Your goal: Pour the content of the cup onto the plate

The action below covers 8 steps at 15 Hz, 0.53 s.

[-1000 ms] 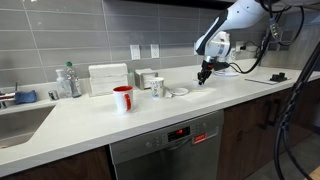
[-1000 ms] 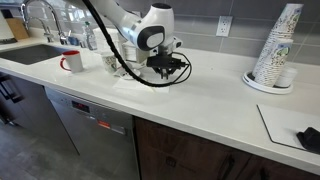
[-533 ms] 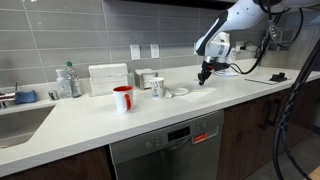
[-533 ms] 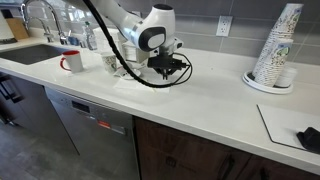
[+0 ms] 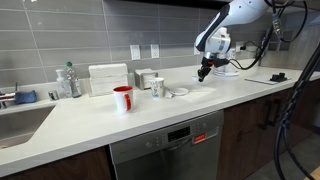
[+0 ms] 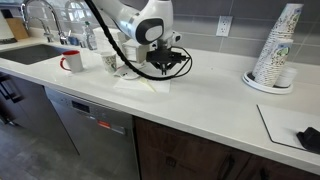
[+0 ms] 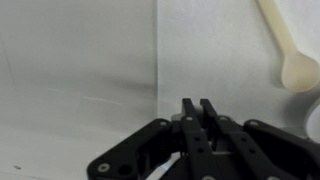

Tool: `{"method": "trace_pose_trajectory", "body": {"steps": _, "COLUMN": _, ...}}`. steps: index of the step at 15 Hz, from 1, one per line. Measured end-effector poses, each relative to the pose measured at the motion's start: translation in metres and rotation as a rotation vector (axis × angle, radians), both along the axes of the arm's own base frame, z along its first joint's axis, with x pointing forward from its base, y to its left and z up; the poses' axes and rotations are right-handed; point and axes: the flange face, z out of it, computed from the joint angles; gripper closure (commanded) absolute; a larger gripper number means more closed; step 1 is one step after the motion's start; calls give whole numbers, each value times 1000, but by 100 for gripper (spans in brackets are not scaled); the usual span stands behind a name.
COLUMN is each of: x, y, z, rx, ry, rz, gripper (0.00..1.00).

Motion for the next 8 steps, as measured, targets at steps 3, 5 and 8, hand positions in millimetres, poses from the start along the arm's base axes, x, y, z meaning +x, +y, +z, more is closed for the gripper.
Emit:
{"method": "trace_pose_trajectory", "body": {"steps": 3, "x": -15, "y": 26, "z": 21, "rx": -22, "ry": 46, "rz": 116, "gripper": 92}}
{"method": "trace_pose_trajectory", "body": {"steps": 5, "x": -28, "y": 49, "z": 31, "rx": -37, "ry": 95, "rz": 207, "gripper": 92}}
{"method": "trace_pose_trajectory", "body": {"steps": 8, "x": -46, "y": 87, "z": 47, "rx": -88, "ry": 149, "rz": 340, "gripper": 92}}
